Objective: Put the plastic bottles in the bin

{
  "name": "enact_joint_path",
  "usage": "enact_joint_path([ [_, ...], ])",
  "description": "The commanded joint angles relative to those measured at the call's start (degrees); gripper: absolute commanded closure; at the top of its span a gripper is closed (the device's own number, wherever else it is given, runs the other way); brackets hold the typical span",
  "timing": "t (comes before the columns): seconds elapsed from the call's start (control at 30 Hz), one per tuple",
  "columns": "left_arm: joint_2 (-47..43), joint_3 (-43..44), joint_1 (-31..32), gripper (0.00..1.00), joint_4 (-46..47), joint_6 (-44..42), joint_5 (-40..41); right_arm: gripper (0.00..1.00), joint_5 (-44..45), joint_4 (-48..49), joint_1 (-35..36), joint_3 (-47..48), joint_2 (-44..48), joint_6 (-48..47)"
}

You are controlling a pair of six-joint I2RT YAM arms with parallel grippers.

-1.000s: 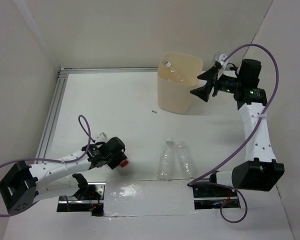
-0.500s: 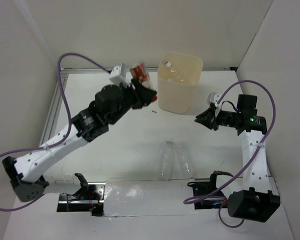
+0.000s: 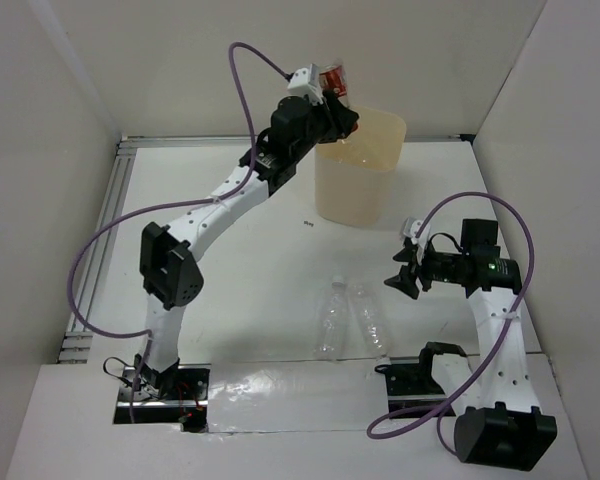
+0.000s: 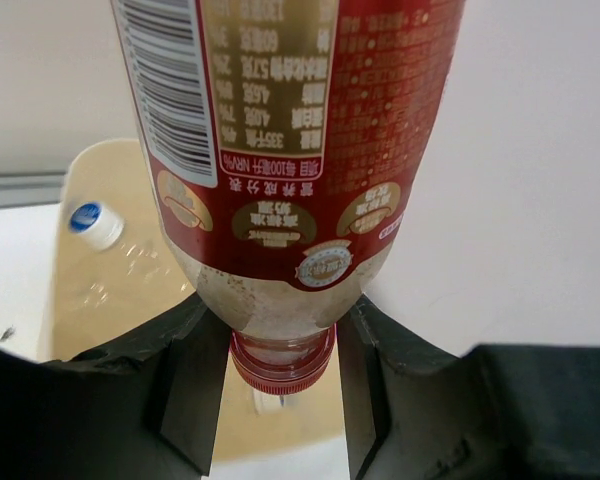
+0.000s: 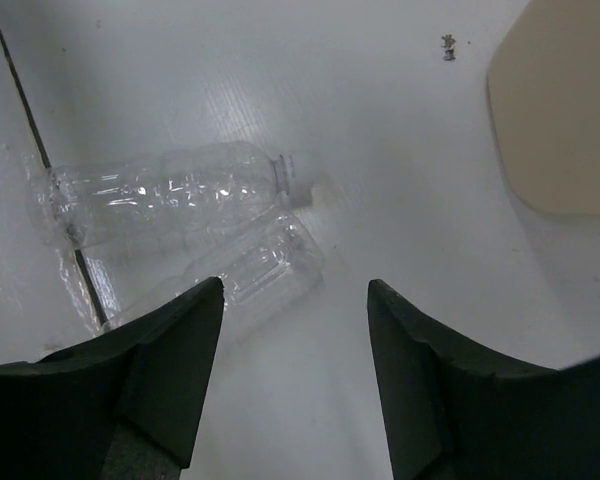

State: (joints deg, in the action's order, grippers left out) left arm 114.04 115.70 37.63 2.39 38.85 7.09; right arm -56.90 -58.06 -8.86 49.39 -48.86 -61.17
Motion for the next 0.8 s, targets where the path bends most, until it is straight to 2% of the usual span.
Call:
enact_joint_path([
  [0.0, 7.04, 12.75, 0.43, 0.68, 1.85, -3.51, 0.72, 0.19, 1.96, 1.9, 0.43, -0.51, 1.92, 2.1],
  [0.03, 7.07, 12.8, 0.43, 0.68, 0.61, -3.52, 0.73, 0.15, 2.58, 1.9, 0.43, -0.52, 1.93, 2.1],
  [0.07, 9.34, 15.75, 0.43, 0.47, -0.62, -4.04, 1.34, 0.11, 3.2, 2.42, 0.43, -0.52, 1.93, 2.1],
  [0.17, 10.06, 16.66, 0.96, 0.23, -1.95, -4.66, 0.65, 0.01, 5.48, 4.09, 0.43, -1.05, 1.93, 4.11],
  [0.2, 10.06, 15.62, 0.96, 0.09, -1.43, -4.66, 0.64, 0.01, 6.18, 4.88, 0.43, -1.57, 1.32, 4.91],
  [0.23, 9.37, 14.91, 0.96, 0.0, -1.43, -4.66, 0.64, 0.01, 6.89, 6.19, 0.43, -1.57, 0.79, 5.61],
  [0.4, 6.12, 13.86, 0.96, 0.0, -1.43, -5.18, -0.41, 0.01, 14.18, 5.69, 6.56, 0.17, -7.37, 9.39],
  [0.5, -0.9, 9.74, 1.74, 0.0, -1.43, -8.77, 0.11, 0.01, 18.31, 5.15, 11.12, 2.55, -11.86, 12.98],
  [0.53, -3.71, 4.24, 2.88, 0.0, -1.43, -10.01, 0.72, 0.01, 19.71, 5.76, 12.8, 3.08, -13.18, 14.31],
  [0.57, -6.95, 0.27, 3.5, 0.0, -0.73, -11.41, 1.51, 0.05, 21.29, 6.9, 14.65, 3.87, -13.71, 16.15],
  [0.6, -14.38, -4.21, 4.29, 0.0, 0.06, -13.78, 3.87, 0.1, 23.75, 6.91, 16.4, 4.48, -14.41, 18.08],
  [0.63, -18.37, -14.35, 6.04, 0.0, 1.11, -14.85, 5.11, 0.13, 24.64, 6.91, 19.03, 5.1, -14.94, 19.58],
  [0.7, -26.2, -24.86, 8.15, 0.0, 3.66, -16.43, 7.57, 0.13, 29.97, 8.75, 22.73, 7.99, -16.96, 24.23],
  [0.73, -33.37, -33.7, 10.17, 0.0, 3.67, -17.13, 10.37, 0.13, 31.75, 8.23, 27.54, 9.31, -18.27, 27.12],
  [0.77, -36.66, -37.53, 11.32, 0.0, 2.71, -17.14, 11.79, 0.13, 33.16, 8.23, 28.89, 10.28, -20.9, 28.72],
])
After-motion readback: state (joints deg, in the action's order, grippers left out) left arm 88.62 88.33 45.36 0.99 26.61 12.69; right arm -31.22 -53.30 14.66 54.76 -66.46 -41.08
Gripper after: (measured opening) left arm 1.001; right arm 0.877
